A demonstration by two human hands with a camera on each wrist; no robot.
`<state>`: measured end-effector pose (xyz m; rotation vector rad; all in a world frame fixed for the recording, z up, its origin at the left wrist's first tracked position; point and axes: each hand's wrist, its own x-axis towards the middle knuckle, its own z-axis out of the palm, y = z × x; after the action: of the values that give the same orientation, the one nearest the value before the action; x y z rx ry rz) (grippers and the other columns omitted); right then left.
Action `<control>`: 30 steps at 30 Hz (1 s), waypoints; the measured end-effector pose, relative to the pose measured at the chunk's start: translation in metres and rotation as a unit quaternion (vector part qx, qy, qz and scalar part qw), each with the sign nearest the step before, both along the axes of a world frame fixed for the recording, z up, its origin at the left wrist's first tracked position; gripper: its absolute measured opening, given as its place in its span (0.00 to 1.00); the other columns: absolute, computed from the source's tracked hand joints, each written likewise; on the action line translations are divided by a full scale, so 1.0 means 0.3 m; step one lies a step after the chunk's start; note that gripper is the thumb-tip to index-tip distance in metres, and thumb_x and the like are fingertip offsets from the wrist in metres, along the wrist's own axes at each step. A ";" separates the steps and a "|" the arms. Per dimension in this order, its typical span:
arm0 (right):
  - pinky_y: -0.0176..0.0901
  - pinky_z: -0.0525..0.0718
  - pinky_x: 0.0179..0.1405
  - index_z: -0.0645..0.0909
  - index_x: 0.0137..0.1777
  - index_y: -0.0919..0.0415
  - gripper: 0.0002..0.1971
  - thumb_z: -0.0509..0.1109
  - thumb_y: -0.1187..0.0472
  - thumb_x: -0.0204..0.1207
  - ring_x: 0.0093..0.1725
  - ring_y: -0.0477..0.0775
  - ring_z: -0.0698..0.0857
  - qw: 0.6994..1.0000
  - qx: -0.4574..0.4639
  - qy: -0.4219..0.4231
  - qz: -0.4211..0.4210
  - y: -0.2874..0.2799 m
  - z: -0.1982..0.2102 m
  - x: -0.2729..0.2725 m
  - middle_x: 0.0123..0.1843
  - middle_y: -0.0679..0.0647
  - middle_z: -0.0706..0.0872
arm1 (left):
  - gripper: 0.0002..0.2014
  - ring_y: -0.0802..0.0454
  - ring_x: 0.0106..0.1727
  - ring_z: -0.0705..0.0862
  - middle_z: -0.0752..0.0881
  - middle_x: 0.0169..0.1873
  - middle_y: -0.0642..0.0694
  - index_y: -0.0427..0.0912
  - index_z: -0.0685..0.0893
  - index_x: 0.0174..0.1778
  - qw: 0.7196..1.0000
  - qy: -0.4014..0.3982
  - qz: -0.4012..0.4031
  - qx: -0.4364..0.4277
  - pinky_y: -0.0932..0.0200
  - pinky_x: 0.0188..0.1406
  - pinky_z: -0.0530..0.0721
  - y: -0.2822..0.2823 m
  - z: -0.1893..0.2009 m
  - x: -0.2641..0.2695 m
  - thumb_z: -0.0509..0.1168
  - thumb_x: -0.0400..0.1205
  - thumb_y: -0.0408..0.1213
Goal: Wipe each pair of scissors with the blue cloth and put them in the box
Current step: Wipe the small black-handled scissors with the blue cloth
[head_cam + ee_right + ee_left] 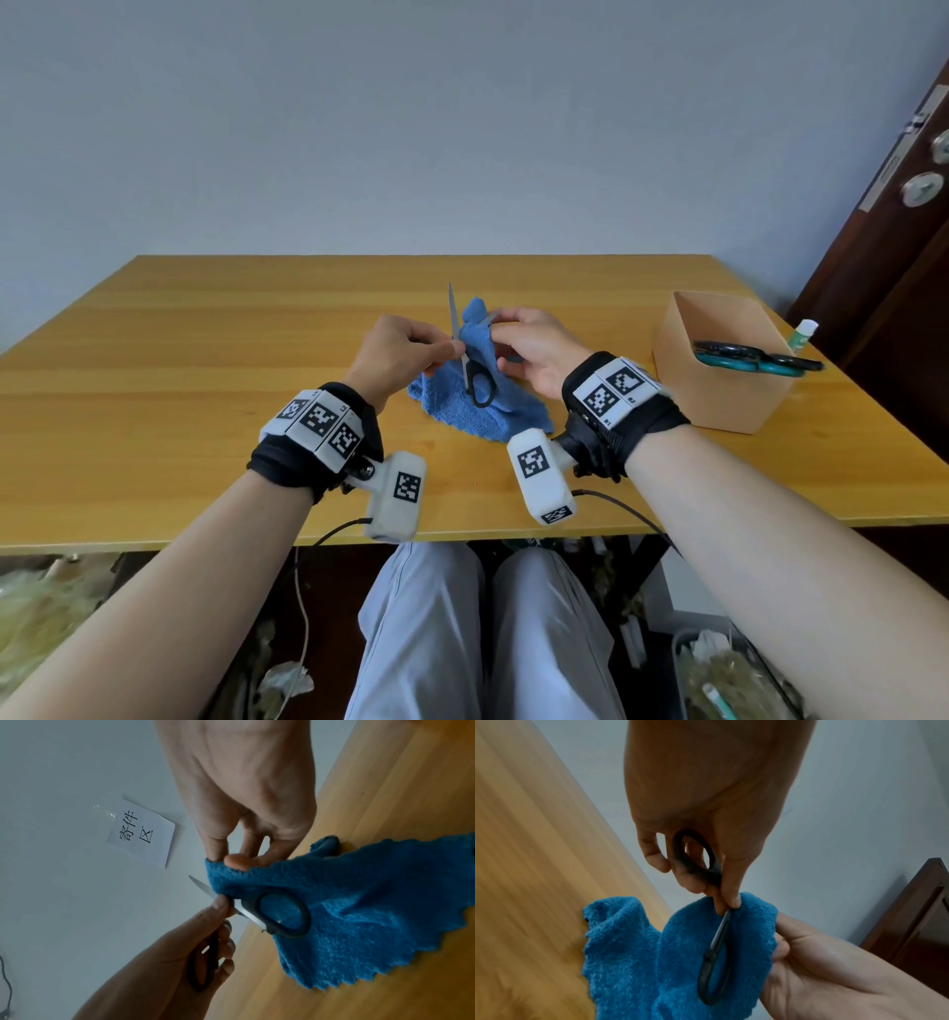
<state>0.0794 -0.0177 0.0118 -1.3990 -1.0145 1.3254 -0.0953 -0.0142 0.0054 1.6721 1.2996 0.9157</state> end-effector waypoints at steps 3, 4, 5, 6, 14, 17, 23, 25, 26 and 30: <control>0.34 0.82 0.22 0.81 0.54 0.64 0.07 0.66 0.73 0.82 0.37 0.52 0.82 0.999 -0.016 0.028 0.012 0.003 -0.001 -0.001 0.51 0.63 0.82 | 0.09 0.54 0.33 0.77 0.84 0.31 0.42 0.37 0.93 0.37 1.000 0.016 0.000 0.000 0.56 0.39 0.76 0.003 0.004 -0.005 0.77 0.78 0.39; 0.36 0.84 0.23 0.81 0.55 0.65 0.06 0.67 0.73 0.82 0.40 0.55 0.84 0.999 -0.022 0.041 0.015 0.001 0.000 -0.001 0.53 0.64 0.83 | 0.09 0.54 0.32 0.77 0.85 0.32 0.42 0.38 0.93 0.37 1.000 0.021 0.000 0.000 0.57 0.39 0.76 0.004 0.006 -0.006 0.77 0.78 0.39; 0.38 0.86 0.25 0.80 0.56 0.66 0.07 0.67 0.73 0.82 0.42 0.57 0.86 0.998 -0.027 0.057 0.018 -0.002 0.002 -0.001 0.54 0.65 0.84 | 0.08 0.55 0.32 0.77 0.85 0.32 0.42 0.38 0.93 0.37 1.000 0.025 0.000 0.000 0.58 0.39 0.77 0.006 0.007 -0.007 0.77 0.78 0.39; 0.40 0.88 0.27 0.80 0.57 0.67 0.07 0.68 0.73 0.81 0.43 0.58 0.88 0.997 -0.030 0.070 0.023 -0.007 0.006 -0.001 0.55 0.66 0.85 | 0.08 0.56 0.32 0.78 0.86 0.32 0.43 0.38 0.93 0.38 1.000 0.028 0.001 0.001 0.59 0.38 0.78 0.008 0.008 -0.008 0.77 0.78 0.39; 0.43 0.91 0.44 0.80 0.48 0.61 0.09 0.66 0.75 0.80 0.46 0.54 0.86 0.998 0.004 0.056 0.005 0.011 -0.014 -0.007 0.50 0.60 0.85 | 0.10 0.55 0.25 0.70 0.80 0.26 0.46 0.39 0.93 0.37 0.999 0.043 -0.008 -0.015 0.62 0.27 0.68 0.002 0.014 -0.005 0.77 0.79 0.43; 0.47 0.90 0.52 0.79 0.58 0.65 0.12 0.65 0.77 0.80 0.44 0.54 0.86 0.997 0.013 0.076 0.007 0.015 -0.025 -0.013 0.50 0.62 0.85 | 0.11 0.55 0.25 0.70 0.81 0.28 0.44 0.37 0.94 0.39 0.999 0.049 -0.009 -0.020 0.63 0.25 0.68 0.005 0.010 -0.003 0.77 0.79 0.43; 0.45 0.92 0.42 0.78 0.58 0.66 0.11 0.65 0.78 0.80 0.43 0.56 0.86 0.996 0.012 0.090 -0.002 0.011 -0.026 -0.010 0.52 0.64 0.84 | 0.10 0.57 0.25 0.72 0.82 0.27 0.47 0.38 0.94 0.40 0.999 0.044 -0.009 -0.018 0.68 0.25 0.70 0.009 0.015 -0.003 0.77 0.79 0.42; 0.46 0.92 0.42 0.78 0.55 0.65 0.09 0.65 0.77 0.80 0.47 0.58 0.86 0.996 0.005 0.094 0.000 0.011 -0.025 -0.009 0.54 0.65 0.84 | 0.09 0.57 0.26 0.73 0.82 0.26 0.48 0.39 0.94 0.39 0.999 0.051 -0.010 -0.015 0.67 0.26 0.71 0.011 0.017 -0.002 0.77 0.78 0.42; 0.47 0.92 0.43 0.79 0.53 0.65 0.08 0.66 0.77 0.80 0.49 0.60 0.86 0.995 0.002 0.096 0.002 0.011 -0.022 -0.011 0.55 0.66 0.84 | 0.09 0.56 0.27 0.74 0.82 0.25 0.49 0.40 0.94 0.39 0.998 0.056 -0.010 -0.013 0.65 0.28 0.72 0.013 0.016 -0.002 0.77 0.78 0.42; 0.49 0.92 0.43 0.78 0.45 0.63 0.09 0.66 0.77 0.81 0.48 0.59 0.86 0.995 -0.014 0.099 0.003 0.014 -0.017 -0.010 0.50 0.63 0.84 | 0.09 0.55 0.27 0.72 0.81 0.25 0.48 0.39 0.94 0.38 0.998 0.052 -0.013 -0.015 0.62 0.28 0.70 0.015 0.009 -0.003 0.78 0.78 0.42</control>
<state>0.0766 -0.0135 0.0068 -1.2577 -0.8715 1.4562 -0.0962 -0.0097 0.0082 1.7281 1.3524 0.7984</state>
